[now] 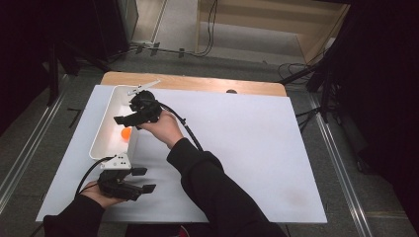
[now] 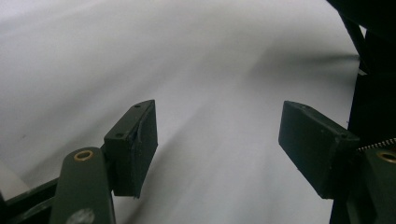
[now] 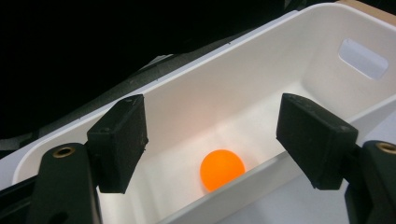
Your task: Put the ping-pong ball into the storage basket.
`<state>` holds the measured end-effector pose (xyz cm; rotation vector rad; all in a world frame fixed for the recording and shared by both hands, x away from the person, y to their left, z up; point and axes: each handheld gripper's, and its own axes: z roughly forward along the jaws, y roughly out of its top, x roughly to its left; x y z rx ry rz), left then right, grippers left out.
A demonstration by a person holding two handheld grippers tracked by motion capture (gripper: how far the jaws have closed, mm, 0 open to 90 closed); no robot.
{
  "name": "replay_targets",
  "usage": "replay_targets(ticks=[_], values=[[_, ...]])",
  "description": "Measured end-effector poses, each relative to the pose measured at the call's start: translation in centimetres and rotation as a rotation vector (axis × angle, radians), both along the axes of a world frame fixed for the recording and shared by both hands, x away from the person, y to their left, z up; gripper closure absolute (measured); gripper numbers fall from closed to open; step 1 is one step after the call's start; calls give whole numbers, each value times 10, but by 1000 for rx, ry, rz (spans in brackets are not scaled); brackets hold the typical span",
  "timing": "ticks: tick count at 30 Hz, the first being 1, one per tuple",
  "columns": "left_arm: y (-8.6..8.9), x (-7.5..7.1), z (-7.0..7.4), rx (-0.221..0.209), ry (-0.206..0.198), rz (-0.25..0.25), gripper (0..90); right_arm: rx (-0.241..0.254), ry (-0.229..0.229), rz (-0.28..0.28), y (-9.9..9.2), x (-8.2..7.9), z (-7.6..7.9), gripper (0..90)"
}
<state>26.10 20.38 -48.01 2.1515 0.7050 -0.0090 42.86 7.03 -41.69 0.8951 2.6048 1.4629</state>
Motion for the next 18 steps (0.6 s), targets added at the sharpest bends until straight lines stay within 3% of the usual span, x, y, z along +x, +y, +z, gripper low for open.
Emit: replay_targets(ticks=[5,18], values=[[0,1,0,3,-1,0,288,-17,-16,21,-6,-7,7,233],[0,0,0,0,5,9,288,-26,-16,-1,-42,-17,11,234]])
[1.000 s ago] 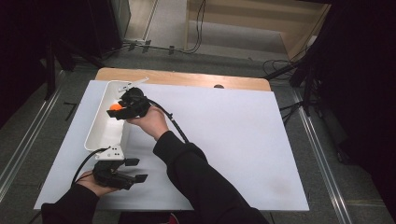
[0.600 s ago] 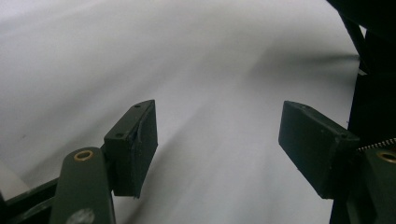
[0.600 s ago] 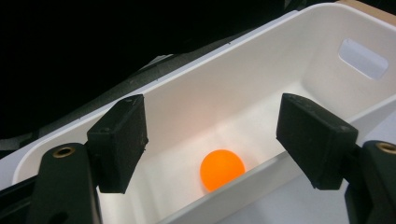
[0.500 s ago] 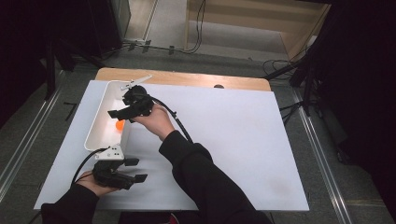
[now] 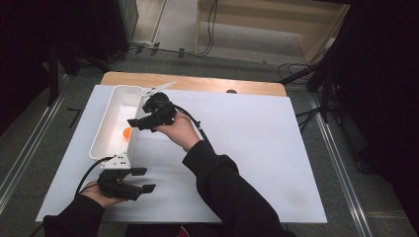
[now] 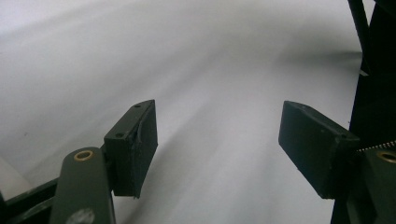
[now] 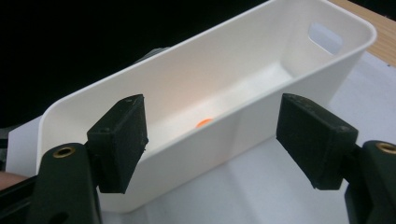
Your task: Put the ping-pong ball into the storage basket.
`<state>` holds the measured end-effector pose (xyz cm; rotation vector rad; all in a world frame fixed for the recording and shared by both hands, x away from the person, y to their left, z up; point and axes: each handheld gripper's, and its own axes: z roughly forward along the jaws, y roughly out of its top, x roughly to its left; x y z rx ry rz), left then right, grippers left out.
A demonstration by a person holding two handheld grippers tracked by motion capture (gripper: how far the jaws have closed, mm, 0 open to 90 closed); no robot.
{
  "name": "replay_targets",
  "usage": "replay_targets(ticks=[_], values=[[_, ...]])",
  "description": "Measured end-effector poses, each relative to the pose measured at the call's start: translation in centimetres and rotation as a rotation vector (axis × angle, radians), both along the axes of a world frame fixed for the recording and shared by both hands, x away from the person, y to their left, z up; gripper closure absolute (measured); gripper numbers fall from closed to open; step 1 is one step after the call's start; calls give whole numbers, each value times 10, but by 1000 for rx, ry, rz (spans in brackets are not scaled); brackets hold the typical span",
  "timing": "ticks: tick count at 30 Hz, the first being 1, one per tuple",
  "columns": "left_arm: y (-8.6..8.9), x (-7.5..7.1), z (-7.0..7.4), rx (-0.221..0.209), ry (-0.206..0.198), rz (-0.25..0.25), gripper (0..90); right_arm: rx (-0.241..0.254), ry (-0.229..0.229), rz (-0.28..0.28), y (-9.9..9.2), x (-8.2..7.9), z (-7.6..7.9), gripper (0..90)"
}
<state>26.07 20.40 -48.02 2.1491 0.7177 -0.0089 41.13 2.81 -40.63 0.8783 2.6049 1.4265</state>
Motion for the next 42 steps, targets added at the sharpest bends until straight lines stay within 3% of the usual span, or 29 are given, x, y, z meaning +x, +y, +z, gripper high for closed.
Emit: replay_targets(ticks=[11,42], values=[[1,0,0,9,0,5,288,4,18,-34,-32,-7,0,234],[0,1,-2,9,0,12,288,13,-5,-97,-113,-47,-4,234]])
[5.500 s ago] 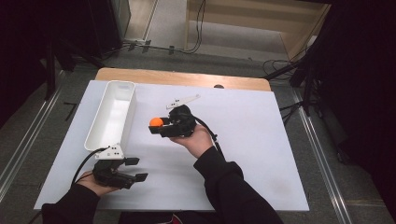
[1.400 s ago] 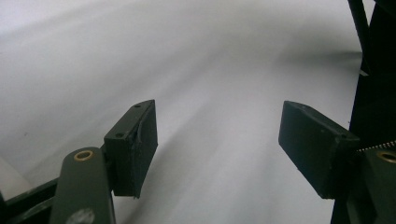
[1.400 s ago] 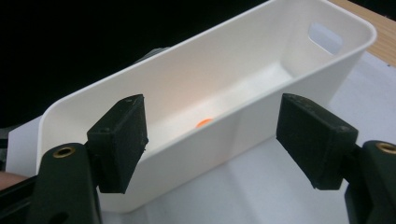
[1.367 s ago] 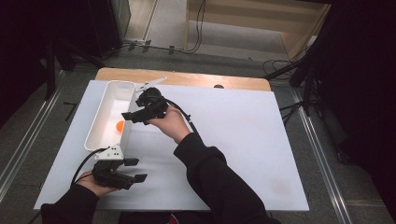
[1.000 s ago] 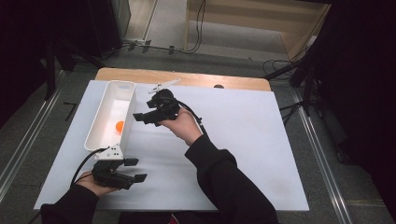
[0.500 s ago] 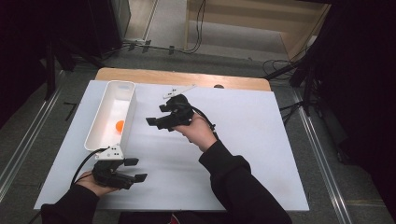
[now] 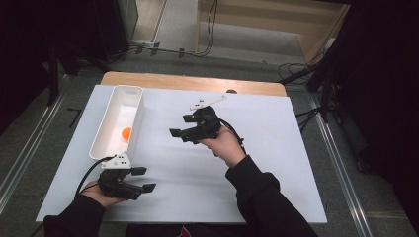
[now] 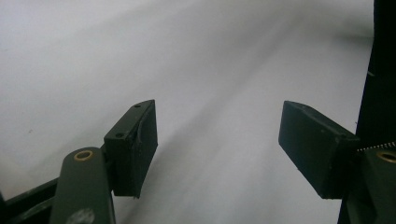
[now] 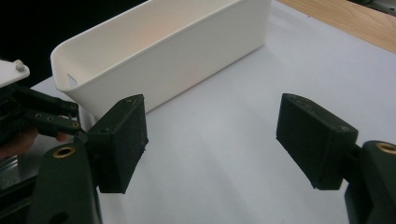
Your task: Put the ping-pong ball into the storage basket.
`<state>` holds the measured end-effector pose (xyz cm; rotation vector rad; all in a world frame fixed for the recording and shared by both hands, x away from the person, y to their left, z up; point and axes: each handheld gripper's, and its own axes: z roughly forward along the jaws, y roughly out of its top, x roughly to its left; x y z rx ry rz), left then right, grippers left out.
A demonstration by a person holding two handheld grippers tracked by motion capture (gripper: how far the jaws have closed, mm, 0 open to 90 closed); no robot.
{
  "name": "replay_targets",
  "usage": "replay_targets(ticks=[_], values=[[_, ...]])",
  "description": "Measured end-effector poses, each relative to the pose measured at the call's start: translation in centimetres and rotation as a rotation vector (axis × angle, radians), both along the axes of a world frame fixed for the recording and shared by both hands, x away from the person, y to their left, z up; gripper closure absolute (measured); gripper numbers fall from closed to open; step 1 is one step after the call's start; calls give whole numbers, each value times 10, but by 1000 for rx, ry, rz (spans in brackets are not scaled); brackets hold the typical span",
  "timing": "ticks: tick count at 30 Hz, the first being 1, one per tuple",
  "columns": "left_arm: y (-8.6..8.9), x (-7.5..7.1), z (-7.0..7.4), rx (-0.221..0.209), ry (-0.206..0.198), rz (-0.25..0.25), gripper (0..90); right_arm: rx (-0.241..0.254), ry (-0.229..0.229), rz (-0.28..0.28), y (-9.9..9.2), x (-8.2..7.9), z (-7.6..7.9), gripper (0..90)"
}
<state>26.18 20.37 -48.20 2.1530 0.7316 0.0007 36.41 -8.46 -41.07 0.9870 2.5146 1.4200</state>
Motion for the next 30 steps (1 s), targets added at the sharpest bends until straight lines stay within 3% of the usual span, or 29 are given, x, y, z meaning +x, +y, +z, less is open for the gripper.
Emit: replay_targets(ticks=[8,30], values=[[0,0,0,4,-1,-2,288,-21,0,-16,-21,-9,-10,234],[2,-2,2,5,-17,-3,288,5,-1,-68,-68,-31,-22,233]])
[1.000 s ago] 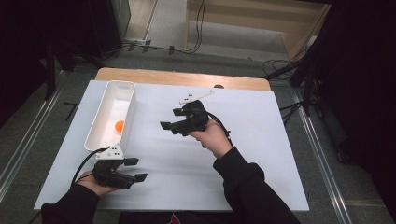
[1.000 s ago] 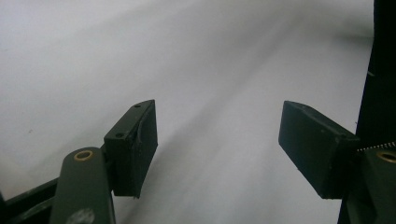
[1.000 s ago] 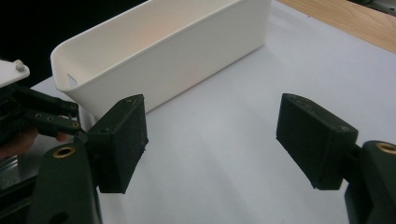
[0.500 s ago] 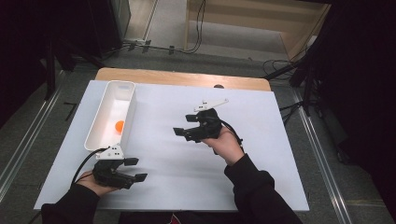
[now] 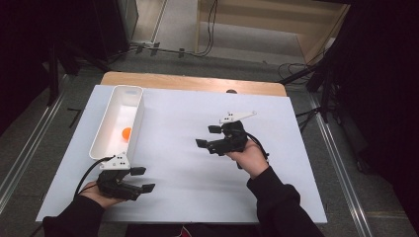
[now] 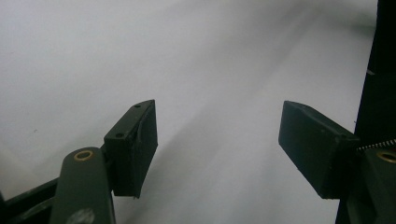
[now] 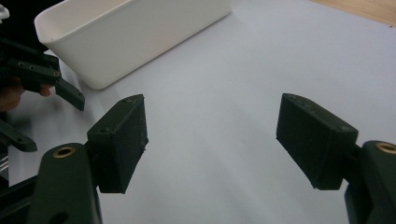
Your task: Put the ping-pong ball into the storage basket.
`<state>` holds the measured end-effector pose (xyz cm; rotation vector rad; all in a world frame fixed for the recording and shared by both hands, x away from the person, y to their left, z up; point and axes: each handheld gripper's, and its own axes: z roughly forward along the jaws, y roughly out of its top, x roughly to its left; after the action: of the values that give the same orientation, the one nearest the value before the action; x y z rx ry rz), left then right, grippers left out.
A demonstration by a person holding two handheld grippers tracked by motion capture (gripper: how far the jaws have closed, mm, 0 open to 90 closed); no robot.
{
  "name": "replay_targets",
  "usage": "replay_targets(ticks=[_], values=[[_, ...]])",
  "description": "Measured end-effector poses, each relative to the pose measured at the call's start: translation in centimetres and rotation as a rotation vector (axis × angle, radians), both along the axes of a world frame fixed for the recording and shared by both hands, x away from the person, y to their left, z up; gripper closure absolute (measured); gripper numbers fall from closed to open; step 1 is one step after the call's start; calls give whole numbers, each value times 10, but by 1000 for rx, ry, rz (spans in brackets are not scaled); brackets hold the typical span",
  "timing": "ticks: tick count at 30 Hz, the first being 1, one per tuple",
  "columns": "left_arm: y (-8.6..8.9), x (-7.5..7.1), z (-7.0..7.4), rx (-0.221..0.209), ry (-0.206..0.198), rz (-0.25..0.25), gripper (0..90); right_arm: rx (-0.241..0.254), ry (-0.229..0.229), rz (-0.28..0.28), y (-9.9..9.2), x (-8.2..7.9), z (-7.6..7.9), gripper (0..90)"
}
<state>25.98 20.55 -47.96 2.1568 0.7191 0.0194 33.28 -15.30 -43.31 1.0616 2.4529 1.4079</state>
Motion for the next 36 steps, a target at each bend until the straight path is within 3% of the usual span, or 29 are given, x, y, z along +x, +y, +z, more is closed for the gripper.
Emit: replay_targets(ticks=[36], values=[[-2,0,0,10,4,3,288,-21,23,-54,-57,-48,-22,234]])
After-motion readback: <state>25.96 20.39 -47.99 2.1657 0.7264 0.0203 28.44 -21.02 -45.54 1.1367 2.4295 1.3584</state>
